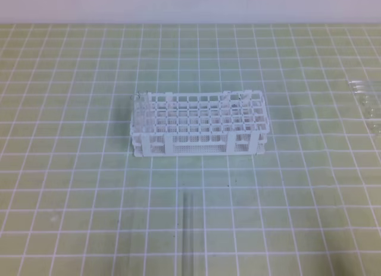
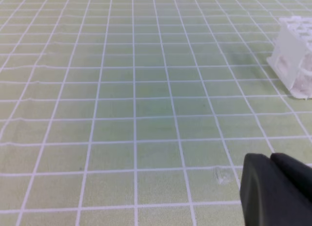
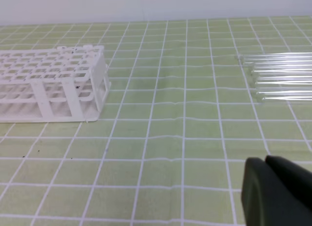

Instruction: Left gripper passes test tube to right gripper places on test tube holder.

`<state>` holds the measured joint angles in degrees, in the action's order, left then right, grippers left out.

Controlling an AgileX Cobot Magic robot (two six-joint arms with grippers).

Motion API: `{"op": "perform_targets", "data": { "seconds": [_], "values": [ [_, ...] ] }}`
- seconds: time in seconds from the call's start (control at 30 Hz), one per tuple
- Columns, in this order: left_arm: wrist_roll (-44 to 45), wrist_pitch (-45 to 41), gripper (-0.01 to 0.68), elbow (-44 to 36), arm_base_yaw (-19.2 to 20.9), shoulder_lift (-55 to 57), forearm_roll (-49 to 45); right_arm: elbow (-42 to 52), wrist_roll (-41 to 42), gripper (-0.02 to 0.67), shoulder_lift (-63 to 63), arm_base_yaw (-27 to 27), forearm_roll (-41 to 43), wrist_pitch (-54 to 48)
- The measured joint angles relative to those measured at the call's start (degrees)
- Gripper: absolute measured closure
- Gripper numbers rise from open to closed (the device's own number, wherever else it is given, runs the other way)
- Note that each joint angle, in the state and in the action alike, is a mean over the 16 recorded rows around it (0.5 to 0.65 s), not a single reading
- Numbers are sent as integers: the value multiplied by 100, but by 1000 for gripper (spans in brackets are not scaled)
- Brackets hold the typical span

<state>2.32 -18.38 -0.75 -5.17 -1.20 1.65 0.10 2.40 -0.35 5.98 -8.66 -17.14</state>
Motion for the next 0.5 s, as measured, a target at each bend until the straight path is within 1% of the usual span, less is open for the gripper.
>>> {"op": "perform_targets", "data": {
  "seconds": [0.5],
  "values": [
    [2, -4, 673, 15, 0, 24, 121, 0, -9, 665, 0, 0, 0, 0]
  ]
}}
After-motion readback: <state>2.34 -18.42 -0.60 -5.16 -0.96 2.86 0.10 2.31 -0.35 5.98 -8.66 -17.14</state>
